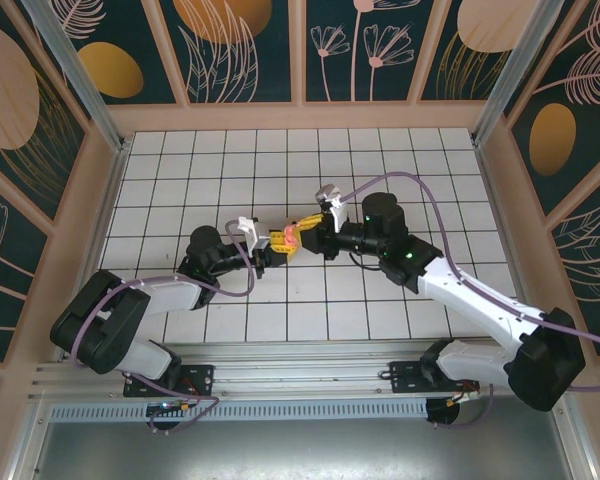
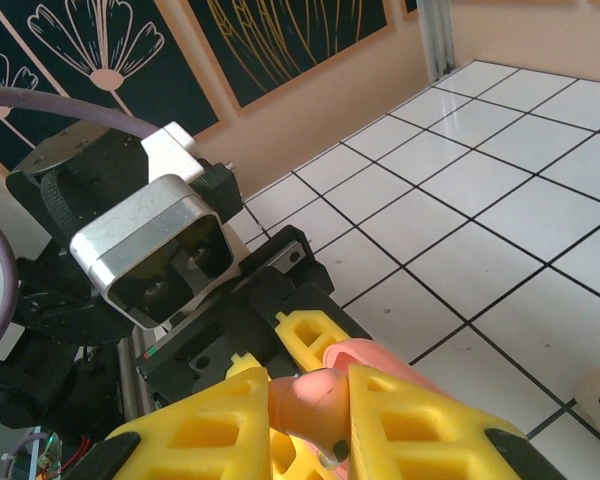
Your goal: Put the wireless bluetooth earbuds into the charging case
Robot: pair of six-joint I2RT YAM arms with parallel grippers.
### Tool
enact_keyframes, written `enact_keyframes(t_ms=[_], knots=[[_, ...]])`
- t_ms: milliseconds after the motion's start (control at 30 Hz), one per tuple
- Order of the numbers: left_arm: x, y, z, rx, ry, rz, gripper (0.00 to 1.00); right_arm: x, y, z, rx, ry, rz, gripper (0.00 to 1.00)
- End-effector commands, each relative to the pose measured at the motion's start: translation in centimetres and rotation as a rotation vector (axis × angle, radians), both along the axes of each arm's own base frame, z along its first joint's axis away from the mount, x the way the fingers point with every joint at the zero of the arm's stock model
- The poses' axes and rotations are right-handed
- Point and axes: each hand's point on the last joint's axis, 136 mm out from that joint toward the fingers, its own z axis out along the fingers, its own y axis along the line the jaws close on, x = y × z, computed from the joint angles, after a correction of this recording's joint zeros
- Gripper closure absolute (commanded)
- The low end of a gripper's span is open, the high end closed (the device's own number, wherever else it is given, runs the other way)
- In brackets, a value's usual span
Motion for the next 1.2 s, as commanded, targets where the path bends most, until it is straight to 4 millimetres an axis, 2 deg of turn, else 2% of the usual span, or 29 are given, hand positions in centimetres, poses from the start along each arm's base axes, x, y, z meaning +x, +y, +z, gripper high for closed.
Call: enact_keyframes(t_ms=[0,633,867,1167], knots=[[-0.1,-0.3,2.2,-0.055,-0.043,-0.015,1.0,-0.2,0.9,0.7,0.03,-0.056,0.034,0.79],[0.1,-0.2,3.6,-0.083,-0.043,0.001,1.0,-0.1,3.0,-1.0,-0.03,-0.053,0.071,0.79],[0.0,0.0,4.2,-0.092,-0.056,0.008,1.0,-0.2,2.3,-3.5,-0.127,-0.017,0.057,0.79],[-0.4,0.0,4.7,-0.103,-0.074,-0.002,1.0,-1.1,1.9,-4.3,-0.162,-0.005,0.092,0.79]])
